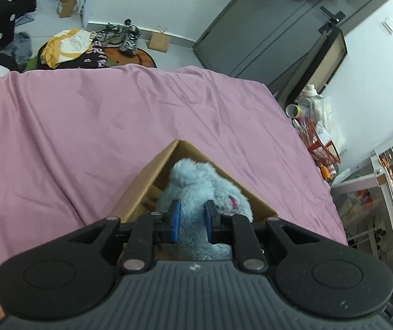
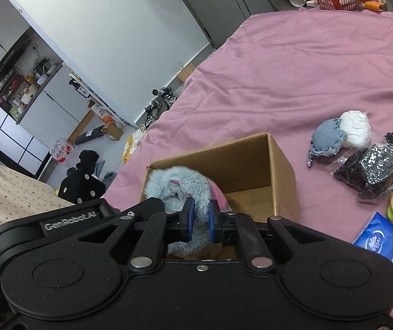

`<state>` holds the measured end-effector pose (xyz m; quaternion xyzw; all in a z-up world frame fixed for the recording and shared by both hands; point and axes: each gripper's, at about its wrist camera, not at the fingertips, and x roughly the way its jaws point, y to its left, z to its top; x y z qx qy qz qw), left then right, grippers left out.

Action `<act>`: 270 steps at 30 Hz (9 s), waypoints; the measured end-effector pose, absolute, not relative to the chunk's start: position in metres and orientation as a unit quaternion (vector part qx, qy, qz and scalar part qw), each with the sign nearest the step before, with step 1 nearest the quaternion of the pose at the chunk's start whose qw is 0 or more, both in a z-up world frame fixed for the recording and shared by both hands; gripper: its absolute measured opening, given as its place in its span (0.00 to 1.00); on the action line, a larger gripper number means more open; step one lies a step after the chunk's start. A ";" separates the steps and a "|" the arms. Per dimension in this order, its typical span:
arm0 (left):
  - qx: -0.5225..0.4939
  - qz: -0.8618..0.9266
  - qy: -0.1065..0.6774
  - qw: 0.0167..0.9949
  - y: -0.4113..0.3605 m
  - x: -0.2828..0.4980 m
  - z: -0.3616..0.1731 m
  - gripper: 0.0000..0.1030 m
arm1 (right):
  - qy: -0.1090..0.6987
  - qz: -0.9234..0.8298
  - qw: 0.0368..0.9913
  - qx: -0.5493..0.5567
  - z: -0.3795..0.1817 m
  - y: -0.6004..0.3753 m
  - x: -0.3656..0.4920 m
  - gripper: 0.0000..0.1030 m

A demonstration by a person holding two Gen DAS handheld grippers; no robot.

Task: Organize soft objects
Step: 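Open both tools to drop the grey plush into the box, then grasp the blue tissue pack with the left tool while the right tool grasps the burger plush, then carry the tissue pack with the left tool while the right tool carries the burger over the box, then open the left tool to drop the tissue pack while the right tool drops the burger into the box, then move both tools toward the black bagged items and grey sock bundle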

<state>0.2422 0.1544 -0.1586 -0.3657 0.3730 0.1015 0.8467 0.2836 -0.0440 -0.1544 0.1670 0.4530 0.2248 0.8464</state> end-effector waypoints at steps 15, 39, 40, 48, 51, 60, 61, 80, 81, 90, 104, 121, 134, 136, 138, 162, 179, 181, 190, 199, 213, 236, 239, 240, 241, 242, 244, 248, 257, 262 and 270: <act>-0.343 0.138 0.384 0.846 0.152 0.231 -0.131 0.65 | 0.428 0.252 0.847 0.187 -0.114 -0.085 0.267 0.69; -0.257 0.132 0.402 0.869 0.061 0.202 -0.080 0.99 | 0.401 0.216 0.873 0.173 -0.083 -0.207 0.245 1.00; -0.255 0.130 0.403 0.869 0.057 0.201 -0.078 0.99 | 0.402 0.216 0.873 0.174 -0.083 -0.211 0.244 1.00; -0.240 0.115 0.411 0.872 0.020 0.196 -0.074 0.99 | 0.413 0.209 0.867 0.183 -0.089 -0.243 0.244 1.00; -0.240 0.111 0.418 0.869 0.007 0.196 -0.077 0.99 | 0.419 0.213 0.864 0.181 -0.094 -0.253 0.244 1.00; -0.236 0.117 0.428 0.865 -0.031 0.197 -0.088 0.99 | 0.436 0.213 0.850 0.207 -0.111 -0.280 0.255 1.00; -0.235 0.117 0.427 0.865 -0.036 0.198 -0.088 0.99 | 0.434 0.217 0.849 0.209 -0.112 -0.282 0.254 1.00; -0.260 0.117 0.458 0.842 -0.072 0.224 -0.144 0.71 | 0.473 0.216 0.775 0.359 -0.186 -0.313 0.277 0.57; -0.261 0.116 0.461 0.840 -0.074 0.226 -0.149 0.70 | 0.477 0.216 0.770 0.366 -0.190 -0.314 0.279 0.55; -0.267 0.130 0.483 0.823 -0.077 0.245 -0.180 0.69 | 0.503 0.211 0.745 0.385 -0.212 -0.313 0.294 0.52; -0.290 0.148 0.511 0.796 -0.074 0.267 -0.222 0.61 | 0.542 0.190 0.726 0.379 -0.244 -0.296 0.315 0.46; -0.262 0.161 0.512 0.802 -0.060 0.260 -0.198 0.48 | 0.551 0.187 0.730 0.357 -0.259 -0.273 0.326 0.22; -0.253 0.130 0.487 0.826 -0.050 0.225 -0.157 0.48 | 0.508 0.221 0.756 0.348 -0.220 -0.283 0.301 0.17; -0.254 0.128 0.482 0.829 -0.048 0.220 -0.151 0.47 | 0.502 0.226 0.760 0.345 -0.213 -0.285 0.296 0.17; -0.258 0.128 0.479 0.829 -0.044 0.213 -0.146 0.47 | 0.494 0.225 0.770 0.335 -0.206 -0.284 0.291 0.16; -0.285 0.107 0.431 0.850 0.019 0.178 -0.088 0.48 | 0.444 0.231 0.821 0.276 -0.136 -0.245 0.265 0.16; -0.342 0.120 0.417 0.834 0.099 0.177 -0.097 0.48 | 0.442 0.247 0.831 0.231 -0.106 -0.164 0.257 0.16; -0.346 0.121 0.418 0.831 0.106 0.179 -0.101 0.48 | 0.444 0.248 0.831 0.226 -0.107 -0.156 0.259 0.16; -0.359 0.122 0.424 0.822 0.126 0.197 -0.120 0.48 | 0.456 0.235 0.832 0.210 -0.111 -0.129 0.272 0.17; -0.368 0.123 0.446 0.807 0.136 0.214 -0.146 0.48 | 0.464 0.223 0.836 0.190 -0.118 -0.105 0.291 0.17; -0.361 0.128 0.448 0.808 0.141 0.224 -0.140 0.54 | 0.460 0.212 0.845 0.171 -0.121 -0.085 0.314 0.30; -0.327 0.156 0.431 0.826 0.100 0.202 -0.094 0.92 | 0.435 0.219 0.857 0.166 -0.076 -0.162 0.278 0.78; -0.315 0.158 0.428 0.833 0.089 0.200 -0.089 0.92 | 0.436 0.217 0.857 0.170 -0.076 -0.175 0.276 0.82; -0.313 0.157 0.428 0.833 0.086 0.200 -0.088 0.93 | 0.434 0.216 0.857 0.173 -0.075 -0.179 0.275 0.84; -0.312 0.157 0.429 0.833 0.083 0.200 -0.087 0.93 | 0.431 0.216 0.858 0.176 -0.075 -0.184 0.274 0.84; -0.311 0.154 0.429 0.834 0.079 0.201 -0.086 0.93 | 0.428 0.217 0.860 0.176 -0.075 -0.189 0.273 0.84; -0.308 0.153 0.427 0.837 0.072 0.200 -0.083 0.98 | 0.425 0.216 0.861 0.176 -0.075 -0.198 0.271 0.85; -0.303 0.150 0.413 0.845 0.056 0.200 -0.078 1.00 | 0.428 0.206 0.861 0.181 -0.078 -0.215 0.272 0.85; -0.269 0.140 0.394 0.868 0.016 0.208 -0.071 1.00 | 0.432 0.196 0.853 0.215 -0.093 -0.256 0.277 0.86; -0.259 0.124 0.398 0.871 -0.004 0.217 -0.075 1.00 | 0.435 0.199 0.846 0.235 -0.103 -0.275 0.282 0.86; -0.240 0.118 0.431 0.862 -0.035 0.237 -0.090 1.00 | 0.442 0.204 0.829 0.276 -0.128 -0.296 0.297 0.86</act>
